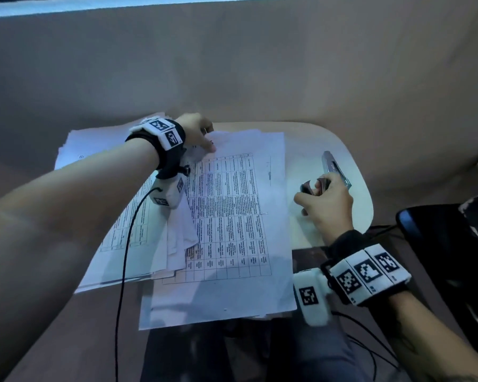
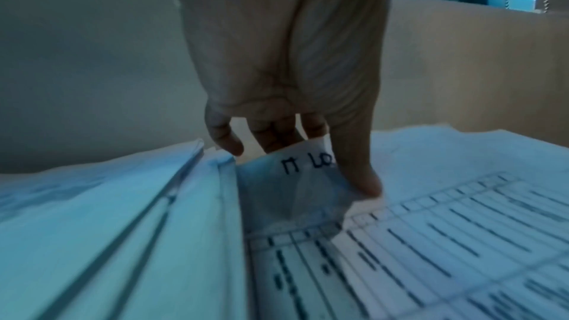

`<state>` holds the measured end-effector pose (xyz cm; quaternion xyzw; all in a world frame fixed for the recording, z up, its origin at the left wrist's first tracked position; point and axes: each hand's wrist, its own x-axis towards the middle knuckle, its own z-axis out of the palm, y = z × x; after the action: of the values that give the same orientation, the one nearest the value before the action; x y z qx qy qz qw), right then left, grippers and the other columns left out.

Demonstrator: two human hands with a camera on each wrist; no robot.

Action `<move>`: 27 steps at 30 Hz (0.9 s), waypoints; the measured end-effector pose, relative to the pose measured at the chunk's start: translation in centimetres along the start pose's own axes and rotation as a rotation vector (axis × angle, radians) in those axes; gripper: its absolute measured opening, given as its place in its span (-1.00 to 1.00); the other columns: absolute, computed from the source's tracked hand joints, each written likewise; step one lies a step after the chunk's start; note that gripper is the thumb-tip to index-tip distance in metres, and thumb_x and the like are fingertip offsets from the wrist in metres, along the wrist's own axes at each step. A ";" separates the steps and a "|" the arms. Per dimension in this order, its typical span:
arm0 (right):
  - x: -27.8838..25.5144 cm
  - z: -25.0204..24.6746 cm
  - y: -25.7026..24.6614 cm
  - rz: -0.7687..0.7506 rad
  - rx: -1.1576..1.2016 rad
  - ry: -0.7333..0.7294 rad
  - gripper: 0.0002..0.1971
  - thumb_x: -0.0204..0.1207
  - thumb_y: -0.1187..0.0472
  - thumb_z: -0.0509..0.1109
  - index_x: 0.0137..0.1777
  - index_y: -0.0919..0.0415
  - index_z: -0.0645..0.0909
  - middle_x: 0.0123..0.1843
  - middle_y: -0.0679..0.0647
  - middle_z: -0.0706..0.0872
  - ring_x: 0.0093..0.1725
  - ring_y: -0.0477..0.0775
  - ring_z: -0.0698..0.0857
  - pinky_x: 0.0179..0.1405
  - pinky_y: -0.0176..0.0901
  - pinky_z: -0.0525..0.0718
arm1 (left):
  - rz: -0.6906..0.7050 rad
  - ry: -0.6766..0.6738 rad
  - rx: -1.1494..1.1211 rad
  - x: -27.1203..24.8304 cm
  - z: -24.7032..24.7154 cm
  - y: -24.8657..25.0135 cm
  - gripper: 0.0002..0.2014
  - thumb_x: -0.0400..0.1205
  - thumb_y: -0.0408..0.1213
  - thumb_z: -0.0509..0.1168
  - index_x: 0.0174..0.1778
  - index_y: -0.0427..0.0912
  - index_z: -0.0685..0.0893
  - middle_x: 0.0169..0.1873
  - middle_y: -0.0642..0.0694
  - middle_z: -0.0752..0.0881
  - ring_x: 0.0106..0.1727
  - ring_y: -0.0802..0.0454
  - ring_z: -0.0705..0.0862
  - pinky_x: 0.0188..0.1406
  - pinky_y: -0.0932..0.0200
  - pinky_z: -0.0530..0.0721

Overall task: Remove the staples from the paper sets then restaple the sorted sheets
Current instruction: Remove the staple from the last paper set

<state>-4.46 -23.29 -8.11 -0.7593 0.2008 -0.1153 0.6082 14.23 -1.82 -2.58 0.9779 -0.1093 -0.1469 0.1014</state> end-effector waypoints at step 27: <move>7.7 -2.2 -15.2 -0.463 0.355 0.066 -0.53 0.22 0.35 0.57 -0.23 0.08 0.26 -0.22 0.02 0.45 -0.27 -0.01 0.55 -0.34 -0.31 0.65 | 0.206 0.808 -0.075 -7.4 -15.0 4.0 -0.59 0.79 -0.18 -0.09 0.51 -0.27 0.29 0.50 -0.14 0.40 0.47 0.04 0.39 0.10 0.48 0.42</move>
<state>4.01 -25.90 6.65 -0.6624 0.0184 -0.3091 0.6822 11.23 -1.39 14.39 0.9364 -0.1525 0.2556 0.1859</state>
